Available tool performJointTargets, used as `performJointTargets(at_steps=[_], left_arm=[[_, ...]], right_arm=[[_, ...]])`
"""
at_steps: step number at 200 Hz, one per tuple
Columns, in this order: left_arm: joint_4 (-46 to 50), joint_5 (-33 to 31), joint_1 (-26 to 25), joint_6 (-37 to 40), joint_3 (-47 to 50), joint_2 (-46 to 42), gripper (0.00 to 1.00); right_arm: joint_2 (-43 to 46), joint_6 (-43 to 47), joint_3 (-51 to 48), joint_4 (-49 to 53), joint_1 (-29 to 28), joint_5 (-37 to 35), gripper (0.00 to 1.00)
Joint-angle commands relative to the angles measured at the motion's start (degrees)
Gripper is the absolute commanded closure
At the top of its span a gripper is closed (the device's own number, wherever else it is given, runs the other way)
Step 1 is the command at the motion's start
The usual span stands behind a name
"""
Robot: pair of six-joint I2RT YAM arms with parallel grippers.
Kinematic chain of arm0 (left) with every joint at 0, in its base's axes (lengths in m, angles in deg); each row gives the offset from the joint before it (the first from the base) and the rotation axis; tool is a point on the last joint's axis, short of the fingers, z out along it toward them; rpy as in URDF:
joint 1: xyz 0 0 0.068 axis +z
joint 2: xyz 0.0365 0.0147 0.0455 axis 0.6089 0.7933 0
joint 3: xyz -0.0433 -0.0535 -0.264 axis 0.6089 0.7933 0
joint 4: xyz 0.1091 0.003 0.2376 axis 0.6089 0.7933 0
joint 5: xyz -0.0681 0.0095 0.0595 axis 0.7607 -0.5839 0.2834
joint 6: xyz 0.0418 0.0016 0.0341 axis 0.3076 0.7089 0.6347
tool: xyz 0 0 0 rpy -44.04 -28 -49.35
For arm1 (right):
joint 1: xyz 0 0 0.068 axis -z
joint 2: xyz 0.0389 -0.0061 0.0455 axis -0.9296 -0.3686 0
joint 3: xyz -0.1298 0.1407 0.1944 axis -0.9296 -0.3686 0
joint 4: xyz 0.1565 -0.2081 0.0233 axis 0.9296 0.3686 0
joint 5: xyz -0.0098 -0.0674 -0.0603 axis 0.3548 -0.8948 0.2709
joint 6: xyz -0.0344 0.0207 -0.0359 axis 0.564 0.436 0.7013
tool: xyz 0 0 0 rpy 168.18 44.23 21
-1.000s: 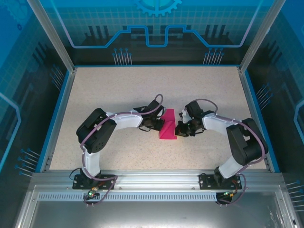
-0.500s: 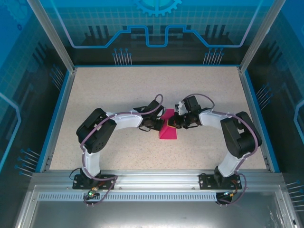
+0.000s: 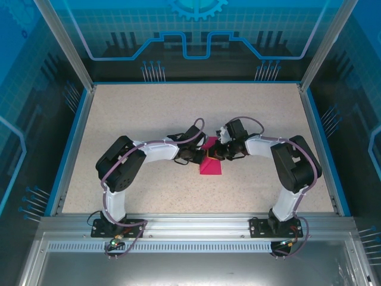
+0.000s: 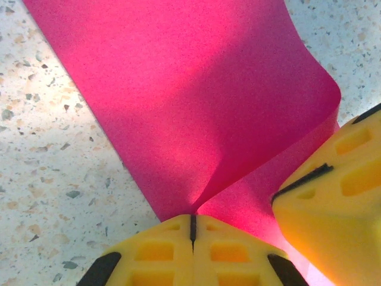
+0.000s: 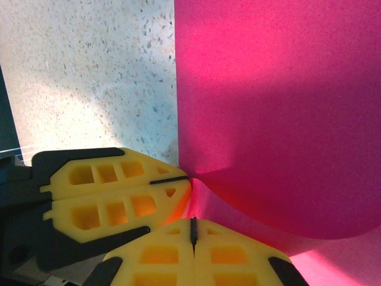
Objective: Fold a paper plane with a square sheet of paper (fold left side to right side)
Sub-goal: Fold the triangle a second time at the center of the table.
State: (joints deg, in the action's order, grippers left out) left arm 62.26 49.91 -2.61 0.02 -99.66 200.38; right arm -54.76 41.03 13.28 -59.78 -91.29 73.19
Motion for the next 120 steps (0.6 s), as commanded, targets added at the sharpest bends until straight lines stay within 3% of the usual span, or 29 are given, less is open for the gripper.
performJointTargets(at_steps=[1,120], left_arm=[[2.4,-0.4,0.5,1.6,-1.4,1.1,1.0],[3.8,-0.9,0.5,2.3,-2.7,1.8,1.0]], right_arm=[[-1.0,1.9,1.1,1.8,-0.8,-1.2,0.95],[-1.2,4.0,1.1,4.3,-0.9,-3.6,0.95]])
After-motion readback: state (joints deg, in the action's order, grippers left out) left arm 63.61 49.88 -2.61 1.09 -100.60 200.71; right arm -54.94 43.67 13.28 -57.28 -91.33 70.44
